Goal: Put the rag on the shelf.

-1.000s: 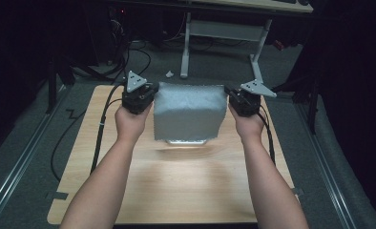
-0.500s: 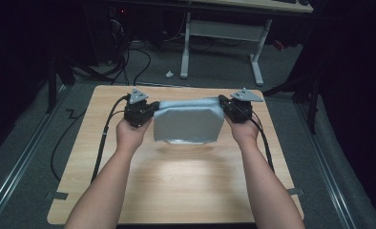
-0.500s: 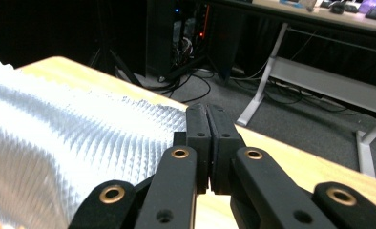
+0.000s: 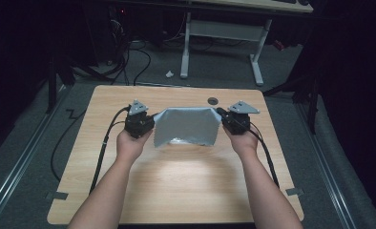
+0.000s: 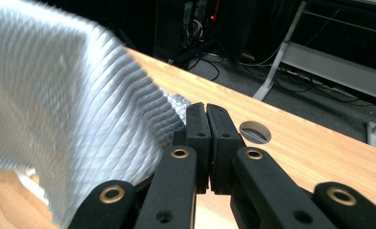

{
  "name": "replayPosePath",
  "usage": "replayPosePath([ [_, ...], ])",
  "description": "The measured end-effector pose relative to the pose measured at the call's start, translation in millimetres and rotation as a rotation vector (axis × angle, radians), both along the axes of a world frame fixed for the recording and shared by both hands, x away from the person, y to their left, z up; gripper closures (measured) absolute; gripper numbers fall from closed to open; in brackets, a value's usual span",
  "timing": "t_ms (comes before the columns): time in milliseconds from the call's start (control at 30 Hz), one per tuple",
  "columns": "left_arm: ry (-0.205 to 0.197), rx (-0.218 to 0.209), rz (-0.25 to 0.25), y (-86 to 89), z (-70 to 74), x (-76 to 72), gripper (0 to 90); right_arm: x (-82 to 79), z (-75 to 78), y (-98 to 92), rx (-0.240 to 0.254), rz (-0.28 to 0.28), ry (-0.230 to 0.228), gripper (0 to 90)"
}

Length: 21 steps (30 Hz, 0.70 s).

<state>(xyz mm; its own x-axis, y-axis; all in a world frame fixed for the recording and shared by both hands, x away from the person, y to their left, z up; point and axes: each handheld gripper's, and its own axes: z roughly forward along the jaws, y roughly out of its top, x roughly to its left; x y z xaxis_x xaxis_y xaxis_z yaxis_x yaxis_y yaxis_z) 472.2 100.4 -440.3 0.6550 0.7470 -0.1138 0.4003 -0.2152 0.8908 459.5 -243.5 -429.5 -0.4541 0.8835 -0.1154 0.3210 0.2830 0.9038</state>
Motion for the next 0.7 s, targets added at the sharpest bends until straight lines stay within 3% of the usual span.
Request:
replayPosePath([
  [367,0.023,-0.003,-0.021,-1.2,-13.5,-4.7,89.3,-2.7,-11.2,4.8,-0.012,0.013,0.013,89.5],
  [700,0.065,-0.005,-0.019,-1.5,-29.4,-2.9,89.0,-4.0,-37.4,-1.1,-0.009,-0.006,0.059,89.4],
])
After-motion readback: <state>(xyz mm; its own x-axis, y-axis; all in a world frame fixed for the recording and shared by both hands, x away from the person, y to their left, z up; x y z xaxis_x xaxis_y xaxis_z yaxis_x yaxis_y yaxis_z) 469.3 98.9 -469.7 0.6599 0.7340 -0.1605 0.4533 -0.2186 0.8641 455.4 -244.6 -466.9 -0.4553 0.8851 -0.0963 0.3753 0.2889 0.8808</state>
